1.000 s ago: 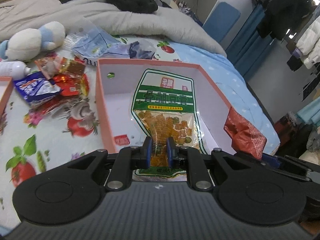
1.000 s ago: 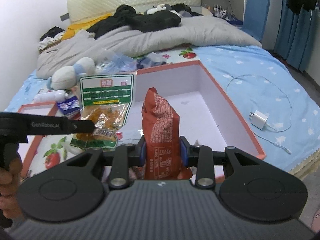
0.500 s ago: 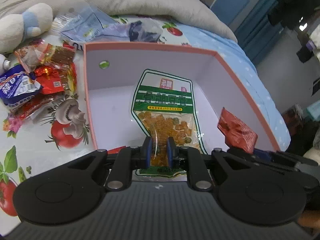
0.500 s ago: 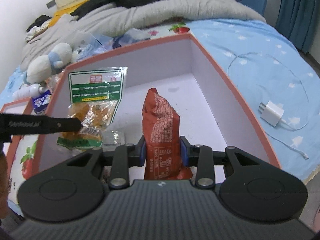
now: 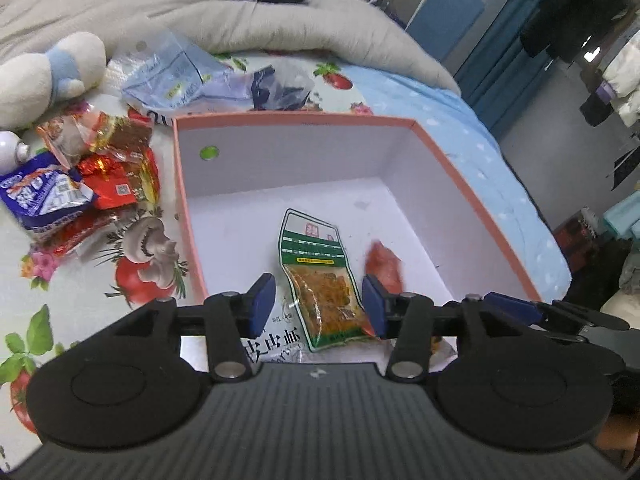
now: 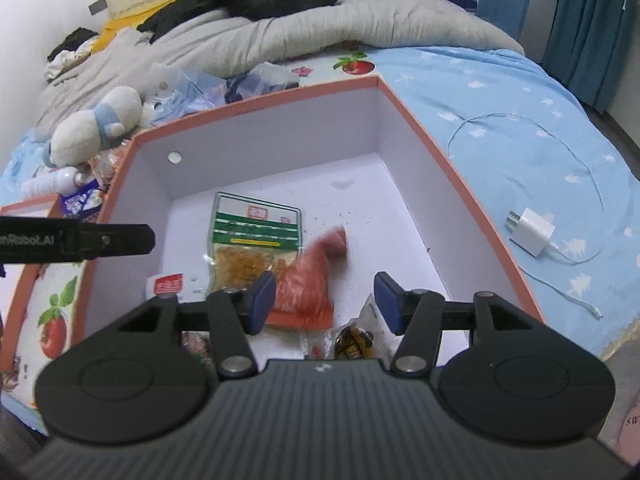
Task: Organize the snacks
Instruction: 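Open the left gripper to drop the green bag while the right drops the red packet, then withdraw both open grippers from the box toward the snack heap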
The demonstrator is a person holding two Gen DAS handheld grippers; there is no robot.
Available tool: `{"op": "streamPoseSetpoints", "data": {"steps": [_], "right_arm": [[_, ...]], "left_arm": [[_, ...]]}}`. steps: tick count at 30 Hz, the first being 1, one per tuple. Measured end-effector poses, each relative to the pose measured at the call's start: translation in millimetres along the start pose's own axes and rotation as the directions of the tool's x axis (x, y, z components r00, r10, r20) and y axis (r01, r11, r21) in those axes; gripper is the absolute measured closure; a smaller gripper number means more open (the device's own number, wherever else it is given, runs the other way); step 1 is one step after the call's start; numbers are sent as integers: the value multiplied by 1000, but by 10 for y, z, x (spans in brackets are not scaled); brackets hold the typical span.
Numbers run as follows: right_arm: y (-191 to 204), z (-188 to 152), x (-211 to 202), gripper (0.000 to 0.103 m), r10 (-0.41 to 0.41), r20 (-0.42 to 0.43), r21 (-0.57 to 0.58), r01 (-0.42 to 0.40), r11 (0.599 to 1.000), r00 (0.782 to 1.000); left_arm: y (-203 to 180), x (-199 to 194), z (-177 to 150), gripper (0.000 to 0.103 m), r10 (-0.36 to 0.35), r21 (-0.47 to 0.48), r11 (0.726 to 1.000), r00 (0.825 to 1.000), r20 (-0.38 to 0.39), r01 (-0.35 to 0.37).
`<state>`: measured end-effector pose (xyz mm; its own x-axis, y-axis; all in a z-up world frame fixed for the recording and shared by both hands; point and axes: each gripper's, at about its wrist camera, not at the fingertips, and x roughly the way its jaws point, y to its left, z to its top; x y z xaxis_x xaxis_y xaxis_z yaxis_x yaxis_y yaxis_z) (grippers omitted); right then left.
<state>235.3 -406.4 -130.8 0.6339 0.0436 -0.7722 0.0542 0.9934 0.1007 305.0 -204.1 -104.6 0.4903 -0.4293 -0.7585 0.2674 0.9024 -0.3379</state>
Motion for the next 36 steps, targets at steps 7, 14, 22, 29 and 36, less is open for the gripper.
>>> {"op": "streamPoseSetpoints", "data": {"steps": [7, 14, 22, 29, 36], "right_arm": [[210, -103, -429, 46, 33, 71, -16, -32, 999, 997], [476, -300, -895, 46, 71, 150, -33, -66, 997, 986], [732, -594, -1263, 46, 116, 198, -51, -108, 993, 973], [958, -807, -1429, 46, 166, 199, -100, -149, 984, 966], [1196, -968, -1525, 46, 221, 212, -148, -192, 970, 952]], "left_arm": [[-31, -646, -187, 49, -4, 2, 1000, 997, 80, 4], [-3, -1293, -509, 49, -1, 4, 1000, 989, 149, 1], [62, -1907, -937, 49, 7, -1, 1000, 977, 212, -7], [194, -2184, -1272, 49, 23, -19, 1000, 971, 238, -19], [402, -2418, -1481, 49, 57, -66, 997, 963, 263, -41]]}}
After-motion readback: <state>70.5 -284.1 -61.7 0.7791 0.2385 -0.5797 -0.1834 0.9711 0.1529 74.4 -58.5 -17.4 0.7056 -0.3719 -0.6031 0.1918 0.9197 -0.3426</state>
